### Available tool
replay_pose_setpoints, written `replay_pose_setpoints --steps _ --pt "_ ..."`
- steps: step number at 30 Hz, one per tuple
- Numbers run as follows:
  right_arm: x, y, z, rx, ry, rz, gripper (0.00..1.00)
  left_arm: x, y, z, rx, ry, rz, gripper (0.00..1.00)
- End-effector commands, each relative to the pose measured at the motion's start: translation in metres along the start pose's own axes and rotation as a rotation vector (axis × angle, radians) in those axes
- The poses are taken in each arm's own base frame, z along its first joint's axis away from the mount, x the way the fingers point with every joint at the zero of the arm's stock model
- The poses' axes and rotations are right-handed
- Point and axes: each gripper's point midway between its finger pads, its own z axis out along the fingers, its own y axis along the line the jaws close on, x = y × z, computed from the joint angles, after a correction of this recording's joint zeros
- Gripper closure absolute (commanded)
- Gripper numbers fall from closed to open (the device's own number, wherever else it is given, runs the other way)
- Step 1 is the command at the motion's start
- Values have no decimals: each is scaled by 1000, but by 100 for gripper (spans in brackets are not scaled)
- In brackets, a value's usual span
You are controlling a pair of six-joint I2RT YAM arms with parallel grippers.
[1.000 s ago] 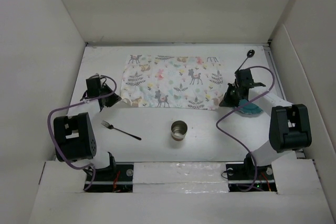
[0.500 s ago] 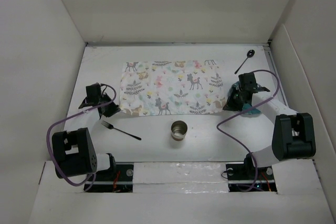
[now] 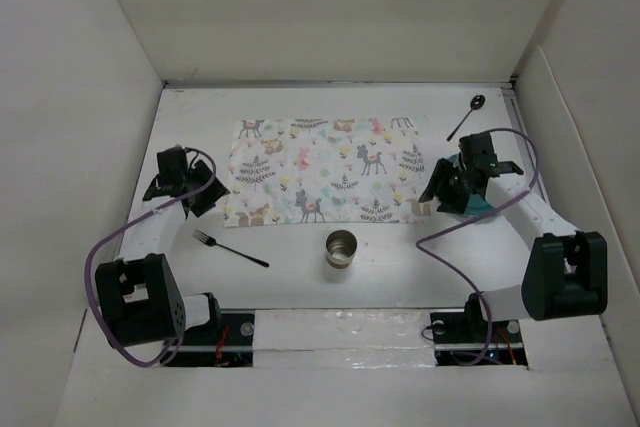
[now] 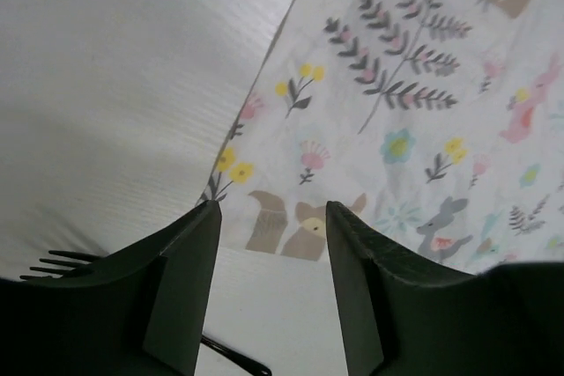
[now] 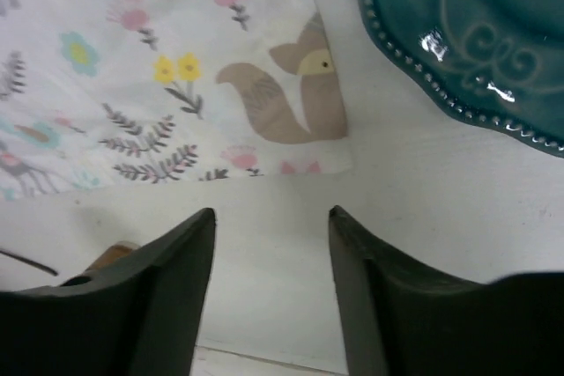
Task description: Set the dinner table for one person
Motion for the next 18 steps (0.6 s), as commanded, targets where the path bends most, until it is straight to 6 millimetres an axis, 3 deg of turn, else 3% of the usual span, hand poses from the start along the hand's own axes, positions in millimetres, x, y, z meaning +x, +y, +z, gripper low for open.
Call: replay_pose_setpoints --steps 1,3,4,5,6,7,8,10,12,13,15,16,18 --pt "-38 31 -45 -68 -140 -25 38 -51 -41 -38 103 -151 42 52" --pt "-58 36 -72 -74 -243 21 37 -56 -60 -50 148 -169 79 52" --pt "-69 27 -80 -40 -313 62 38 -58 -86 -63 215 -190 135 62" --pt "-87 15 -91 -40 -401 169 46 -56 -101 -70 263 -198 163 68" --pt "-100 -10 -103 -36 -498 291 95 -48 -133 -86 374 -203 213 84" --pt "-93 -12 -102 -38 -497 292 100 -51 -143 -94 419 -219 223 93" --pt "-102 -21 -108 -55 -552 365 100 -35 -162 -102 475 -189 269 100" --pt "-101 -62 -108 27 -610 502 100 -29 -185 -115 535 -190 299 100" --pt "-99 -93 -103 114 -628 609 100 -7 -207 -123 581 -167 373 100" --pt "-91 -108 -92 143 -613 643 85 -1 -215 -127 594 -162 399 100" --pt "-88 -129 -86 180 -600 704 65 17 -225 -132 632 -133 456 100" --pt "-88 -142 -83 184 -606 732 44 21 -223 -131 639 -119 461 100" --pt "-82 -153 -71 184 -542 786 37 30 -223 -132 672 -91 474 87"
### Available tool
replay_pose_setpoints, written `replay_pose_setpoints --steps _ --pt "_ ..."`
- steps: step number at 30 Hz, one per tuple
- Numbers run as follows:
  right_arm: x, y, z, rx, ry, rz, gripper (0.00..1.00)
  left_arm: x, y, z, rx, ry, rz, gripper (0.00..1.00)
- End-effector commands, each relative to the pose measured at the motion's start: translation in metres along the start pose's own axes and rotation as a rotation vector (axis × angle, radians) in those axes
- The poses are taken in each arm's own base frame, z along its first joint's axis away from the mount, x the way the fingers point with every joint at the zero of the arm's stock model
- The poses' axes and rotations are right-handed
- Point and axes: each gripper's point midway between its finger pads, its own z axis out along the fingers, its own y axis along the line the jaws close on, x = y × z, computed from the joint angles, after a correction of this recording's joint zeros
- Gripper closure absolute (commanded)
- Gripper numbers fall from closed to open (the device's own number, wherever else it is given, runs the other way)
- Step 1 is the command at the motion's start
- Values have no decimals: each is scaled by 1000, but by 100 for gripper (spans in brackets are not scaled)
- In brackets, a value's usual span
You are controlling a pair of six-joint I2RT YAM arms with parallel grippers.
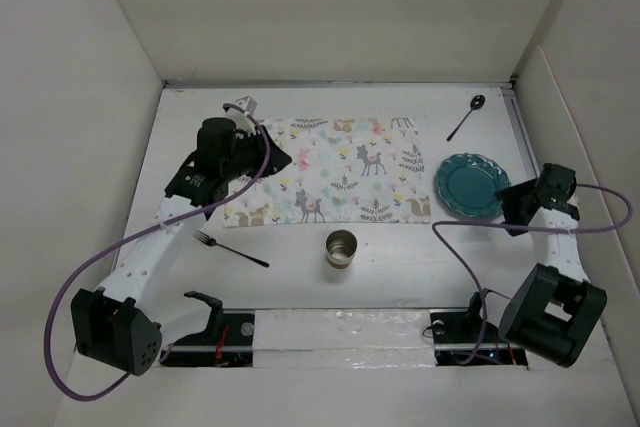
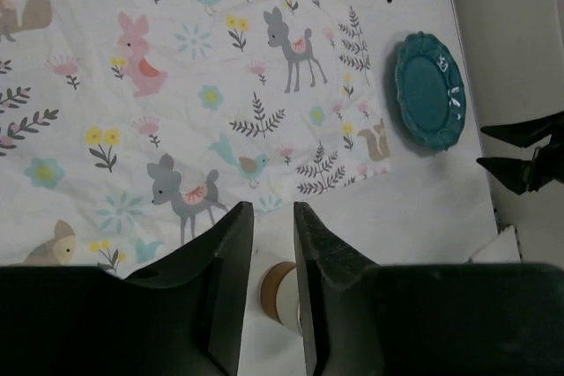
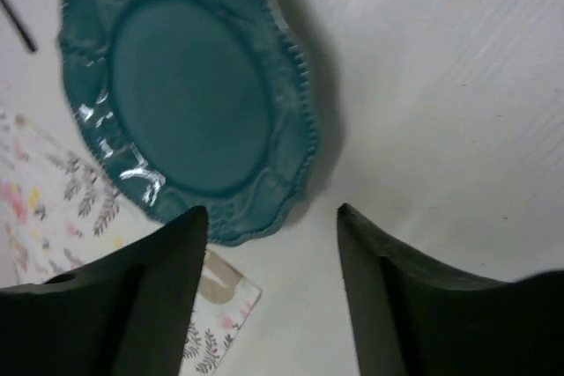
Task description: Set the dinner table for one person
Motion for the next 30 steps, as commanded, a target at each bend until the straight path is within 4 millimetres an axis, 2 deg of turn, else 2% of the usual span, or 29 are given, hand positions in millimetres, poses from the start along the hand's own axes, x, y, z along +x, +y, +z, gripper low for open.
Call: replay_pose_setpoints --steps 1,2,3,4,6,7,9,13,15,18,19,21,22,24,25,27,29,30 --pt "-13 -11 13 -3 20 114 31 -1 -10 -4 58 -7 37 75" --pt "-11 -22 23 20 51 154 28 6 -10 -4 57 6 53 69" --pt "-11 -22 23 21 51 154 28 5 -7 -3 42 -2 62 69" --pt "-13 -19 25 -15 55 161 25 12 -11 -3 43 17 84 66" --pt "-9 -29 32 3 73 191 25 16 -13 -1 27 25 107 65" --pt "-12 -26 35 -23 69 194 25 19 -15 -2 33 32 116 65" --pt "-3 -29 42 -23 123 215 26 21 -14 -1 35 31 110 65" --pt "14 -31 68 -28 234 239 32 25 -11 1 30 37 99 65" --pt "18 -29 76 -29 258 235 33 25 -11 2 29 35 92 65" --pt "23 -31 87 -22 284 257 39 27 -9 3 27 36 79 65" --pt "23 -31 89 -29 287 263 43 26 -10 4 28 31 77 65" --pt "27 -32 92 -14 295 279 60 26 -9 5 22 29 68 65" --pt "26 -31 91 -13 287 283 71 24 -10 4 22 23 69 66" --pt "21 -28 86 -20 259 302 82 22 -8 3 8 11 65 66" --pt "19 -29 84 -12 243 305 91 19 -9 2 8 2 67 66" --pt "3 -20 71 -33 184 293 99 16 -8 2 -1 -13 65 66" --pt "-12 -18 59 -21 122 270 100 13 -9 1 -5 -19 67 66" --pt "-28 -5 49 -52 77 254 100 10 -9 0 -11 -26 66 66"
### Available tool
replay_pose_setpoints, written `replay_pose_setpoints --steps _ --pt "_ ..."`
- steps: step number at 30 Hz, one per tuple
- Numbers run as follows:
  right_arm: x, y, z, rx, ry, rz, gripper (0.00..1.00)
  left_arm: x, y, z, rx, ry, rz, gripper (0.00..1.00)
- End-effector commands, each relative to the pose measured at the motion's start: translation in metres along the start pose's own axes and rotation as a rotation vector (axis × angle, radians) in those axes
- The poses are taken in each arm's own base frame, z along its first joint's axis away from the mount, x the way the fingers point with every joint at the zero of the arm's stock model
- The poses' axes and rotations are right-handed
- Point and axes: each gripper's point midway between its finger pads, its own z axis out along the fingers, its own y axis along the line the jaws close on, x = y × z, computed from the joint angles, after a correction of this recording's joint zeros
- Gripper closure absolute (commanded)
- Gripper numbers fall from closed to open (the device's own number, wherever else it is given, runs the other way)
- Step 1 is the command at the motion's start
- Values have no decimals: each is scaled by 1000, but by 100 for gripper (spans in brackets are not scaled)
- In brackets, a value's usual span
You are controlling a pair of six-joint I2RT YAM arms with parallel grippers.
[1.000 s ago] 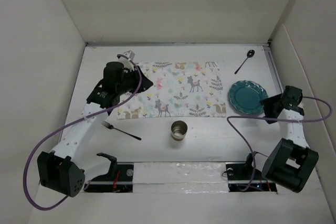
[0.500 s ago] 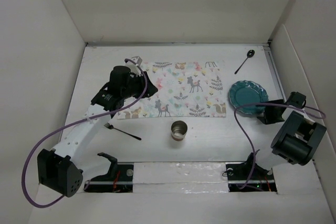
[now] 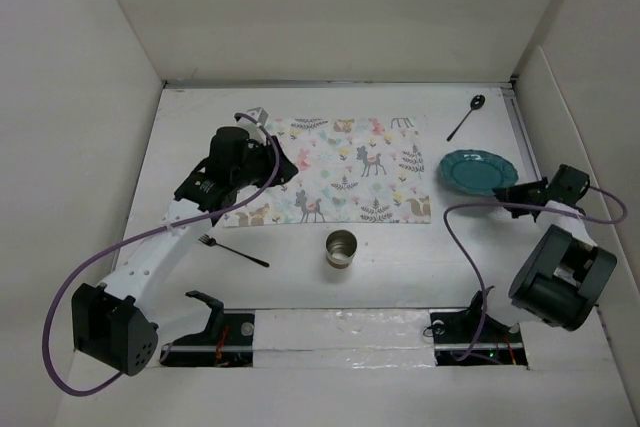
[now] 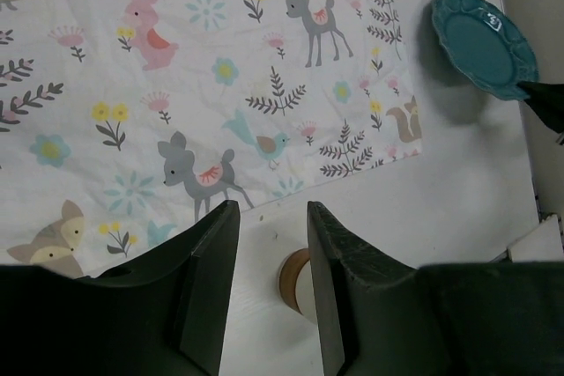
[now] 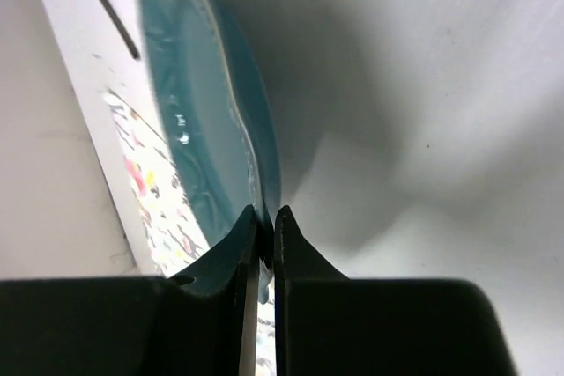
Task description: Set the dinner table for one person
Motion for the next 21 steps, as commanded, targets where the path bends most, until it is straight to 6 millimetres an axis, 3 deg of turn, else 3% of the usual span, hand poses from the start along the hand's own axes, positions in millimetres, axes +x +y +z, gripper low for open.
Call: replay_pose_setpoints --steps 1,2,3,5,6,7,9,10,12,13,16,17,18,19,20,21 --pt "-33 4 -32 93 -193 -4 100 -26 -10 -11 10 -91 12 66" --pt "-35 20 -42 63 -213 -42 100 -28 -11 -11 7 -95 12 66" --pt "-37 51 -55 16 -228 -87 100 -36 -14 -13 7 -112 19 66" --pt "-30 91 -65 -67 -224 -160 100 -45 -18 -15 8 -126 24 65" --pt "-15 114 -69 -126 -198 -211 100 -50 -21 -15 13 -135 29 64" --pt "-11 144 -83 -209 -206 -245 100 -60 -27 -17 18 -147 35 61" --pt "-1 179 -108 -317 -232 -301 100 -69 -31 -19 20 -158 44 60" --pt "11 208 -126 -396 -245 -348 100 -78 -37 -23 26 -172 47 59" --pt "31 228 -139 -459 -214 -411 100 -84 -40 -25 29 -188 49 58" --pt "58 242 -145 -527 -140 -464 100 -89 -42 -27 31 -201 51 56" --pt "113 264 -144 -677 67 -522 100 -101 -44 -31 14 -229 64 53" --pt "161 272 -132 -742 206 -541 100 -115 -42 -36 -1 -250 70 52" --pt "195 272 -120 -744 296 -560 100 -124 -42 -41 -7 -269 77 52" --pt "197 272 -122 -751 304 -564 100 -124 -42 -41 -7 -269 77 51" --pt "212 271 -117 -745 350 -575 100 -130 -40 -43 -16 -281 77 50" --pt "239 283 -125 -807 405 -608 100 -132 -38 -44 -31 -287 81 50"
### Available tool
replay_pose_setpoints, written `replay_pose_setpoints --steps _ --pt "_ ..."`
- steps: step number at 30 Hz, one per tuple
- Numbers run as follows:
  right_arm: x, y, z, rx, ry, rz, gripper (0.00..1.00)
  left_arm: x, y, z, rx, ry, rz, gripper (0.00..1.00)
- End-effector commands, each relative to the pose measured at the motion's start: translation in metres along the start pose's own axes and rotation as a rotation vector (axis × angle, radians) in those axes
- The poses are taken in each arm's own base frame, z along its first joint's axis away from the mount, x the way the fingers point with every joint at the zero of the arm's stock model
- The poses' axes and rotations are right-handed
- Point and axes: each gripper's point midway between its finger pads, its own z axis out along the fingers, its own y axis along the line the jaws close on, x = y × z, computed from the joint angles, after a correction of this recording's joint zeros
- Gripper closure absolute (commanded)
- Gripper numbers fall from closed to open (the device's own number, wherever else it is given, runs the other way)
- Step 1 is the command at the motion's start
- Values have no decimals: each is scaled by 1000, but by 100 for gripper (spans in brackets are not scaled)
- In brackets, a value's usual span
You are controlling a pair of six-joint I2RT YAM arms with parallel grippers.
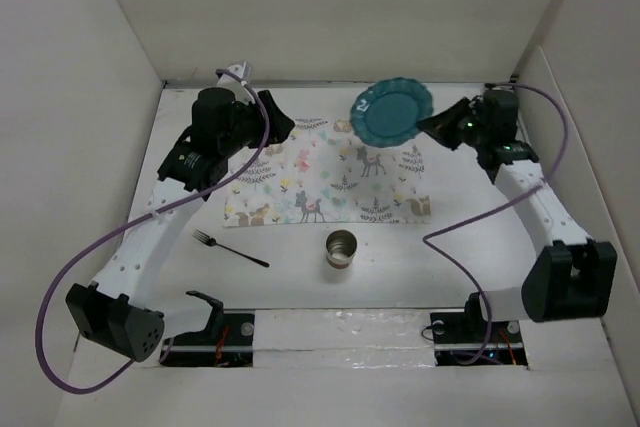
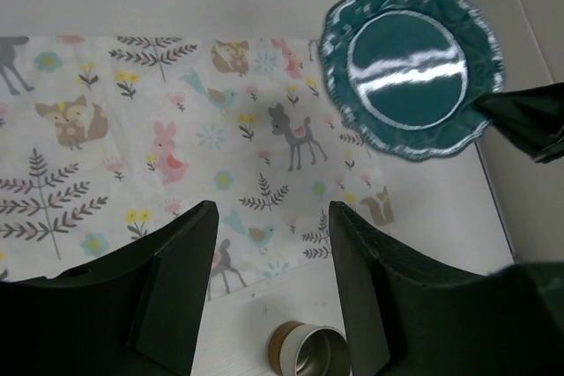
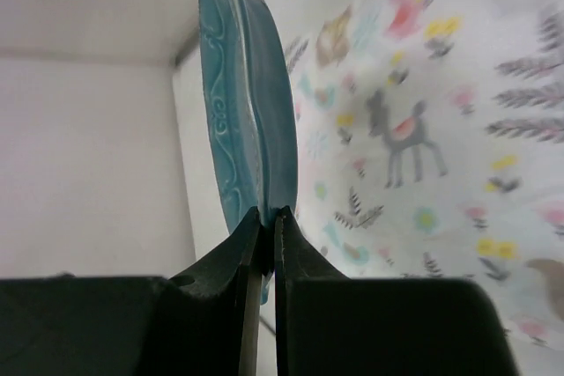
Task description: Set the dinner table for one person
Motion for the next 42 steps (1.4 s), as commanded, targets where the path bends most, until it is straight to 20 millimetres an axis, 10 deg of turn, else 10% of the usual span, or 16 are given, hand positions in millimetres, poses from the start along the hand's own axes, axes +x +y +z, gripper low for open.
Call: replay_pose_setpoints --steps 1,8,13,29,34,42 --pt "49 91 27 -332 196 -68 100 -36 -1 -12 -25 -87 44 49" --pt "130 110 74 -403 422 -69 100 -30 5 -18 -50 -87 37 49" --pt "144 109 100 -385 437 -62 100 -18 14 -19 -80 -66 32 48" --pt "183 12 142 -135 497 -40 100 -1 28 -14 -119 -34 30 49" --pt "198 -24 139 12 540 -65 60 1 29 -9 -115 -25 29 49" --pt "192 -50 123 152 541 -176 36 -2 31 -4 -126 -28 48 49"
